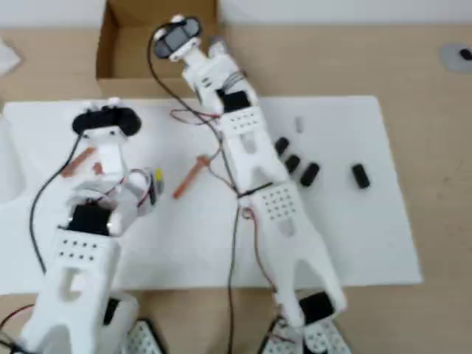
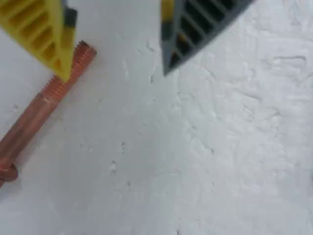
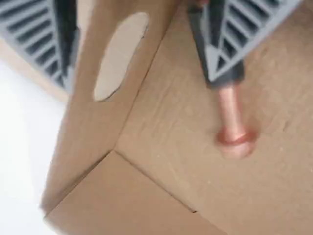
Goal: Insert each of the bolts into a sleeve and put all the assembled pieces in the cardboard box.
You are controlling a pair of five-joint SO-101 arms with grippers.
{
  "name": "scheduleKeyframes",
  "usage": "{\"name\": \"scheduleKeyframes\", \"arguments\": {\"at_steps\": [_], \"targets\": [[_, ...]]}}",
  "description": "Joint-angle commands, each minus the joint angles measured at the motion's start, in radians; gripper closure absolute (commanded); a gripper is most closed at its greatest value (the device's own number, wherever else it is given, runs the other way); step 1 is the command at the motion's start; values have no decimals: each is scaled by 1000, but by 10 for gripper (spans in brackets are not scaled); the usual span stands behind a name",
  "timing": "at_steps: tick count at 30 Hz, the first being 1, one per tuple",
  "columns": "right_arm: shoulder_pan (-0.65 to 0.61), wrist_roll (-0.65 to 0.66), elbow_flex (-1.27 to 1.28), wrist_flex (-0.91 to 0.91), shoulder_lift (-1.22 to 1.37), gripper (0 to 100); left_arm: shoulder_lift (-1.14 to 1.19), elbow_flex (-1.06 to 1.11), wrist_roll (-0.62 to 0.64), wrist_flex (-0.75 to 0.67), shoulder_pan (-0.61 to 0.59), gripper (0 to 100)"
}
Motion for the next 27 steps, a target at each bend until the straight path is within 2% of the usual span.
{"name": "scheduleKeyframes", "arguments": {"at_steps": [1, 5, 8, 11, 15, 20, 27], "targets": [[10, 11, -131, 41, 4, 772, 1, -14, 81, -25, -18, 846], [10, 9, -160, 103, -5, 771, 4, -14, 288, -83, -175, 798], [10, 5, -159, 184, -56, 771, 5, -15, 344, -98, -292, 799], [8, -74, -159, 318, -125, 771, 16, -17, 379, -98, -376, 811], [8, -175, -159, 508, -231, 771, 110, -80, 434, -95, -417, 812], [10, -216, -159, 724, -331, 771, 328, -241, 362, -48, -365, 812], [41, -209, -159, 879, -406, 771, 584, -540, 40, 161, -183, 811]]}}
